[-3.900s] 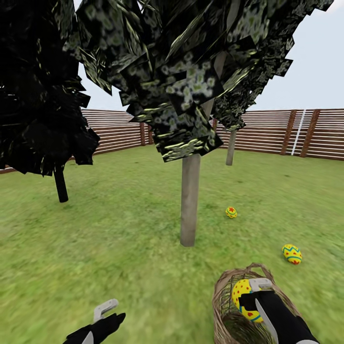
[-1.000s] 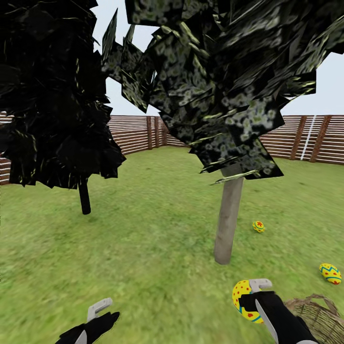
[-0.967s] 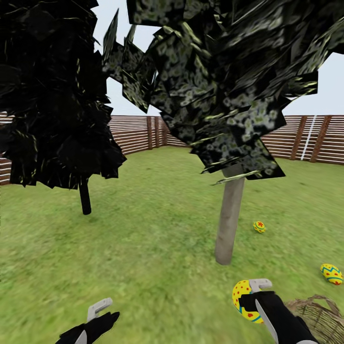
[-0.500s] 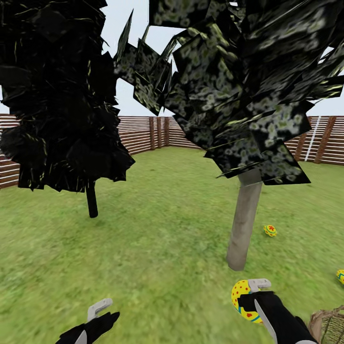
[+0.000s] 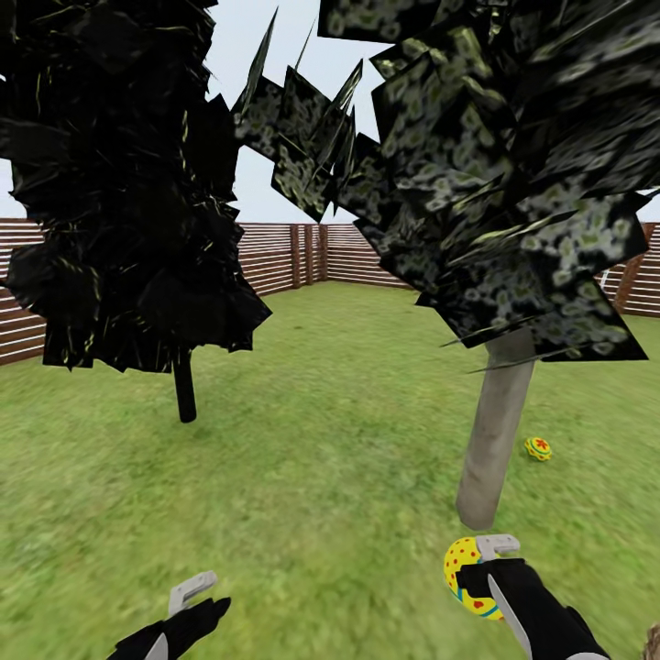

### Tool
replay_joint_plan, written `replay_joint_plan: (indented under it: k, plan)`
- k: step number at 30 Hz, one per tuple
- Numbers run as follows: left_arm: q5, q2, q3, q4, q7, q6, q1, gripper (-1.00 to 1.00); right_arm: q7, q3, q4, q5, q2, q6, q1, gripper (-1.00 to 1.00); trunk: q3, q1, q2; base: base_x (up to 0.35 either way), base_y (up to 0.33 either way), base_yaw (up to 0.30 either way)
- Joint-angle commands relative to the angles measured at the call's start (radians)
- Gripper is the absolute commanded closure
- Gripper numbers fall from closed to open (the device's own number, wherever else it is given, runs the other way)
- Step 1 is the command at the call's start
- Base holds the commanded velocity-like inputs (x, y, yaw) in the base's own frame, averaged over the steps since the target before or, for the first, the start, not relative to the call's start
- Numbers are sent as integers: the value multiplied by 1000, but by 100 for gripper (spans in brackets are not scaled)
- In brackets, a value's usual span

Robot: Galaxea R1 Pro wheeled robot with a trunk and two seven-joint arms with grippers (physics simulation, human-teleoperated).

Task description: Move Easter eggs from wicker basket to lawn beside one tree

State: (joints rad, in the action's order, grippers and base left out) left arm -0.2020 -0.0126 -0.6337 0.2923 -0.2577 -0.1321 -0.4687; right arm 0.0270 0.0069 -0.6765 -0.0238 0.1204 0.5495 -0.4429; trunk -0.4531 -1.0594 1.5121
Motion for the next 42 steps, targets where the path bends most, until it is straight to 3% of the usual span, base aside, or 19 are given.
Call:
replay_joint_plan:
  k: [1,22,24,26,28,33,38,42]
  plan:
    - [-8,1,-9,1,-6,-7,-1,-100,2,1,-2,-2,1,6,0,100,-4,-4,8,7,7,0]
    - [-8,-4,-9,7,-2,-13,-1,-100,2,1,-2,-2,0,6,0,100,-70,-84,155,0,0,0]
    - [-6,-23,-9,83,-4,-38,-1,-100,2,1,-2,-2,-1,6,0,100,-76,-92,169,0,0,0]
    - [-2,-37,-10,152,-3,-124,-1,-100,2,1,-2,-2,-1,6,0,100,-83,-100,183,0,0,0]
    - [18,-45,-13,215,0,-163,-1,-100,2,1,-2,-2,-1,6,0,100,-89,-107,197,0,0,0]
    - [36,-49,-12,273,4,-167,-1,-100,2,1,-2,-2,0,6,0,100,-105,-127,232,0,0,0]
    - [61,-44,-14,478,1,-163,-1,-100,1,-1,-2,-2,1,6,0,100,-120,-146,267,0,0,0]
    - [101,-42,-21,498,-3,-161,-1,-100,1,-1,-10,-2,2,7,0,100,-133,-161,295,0,0,0]
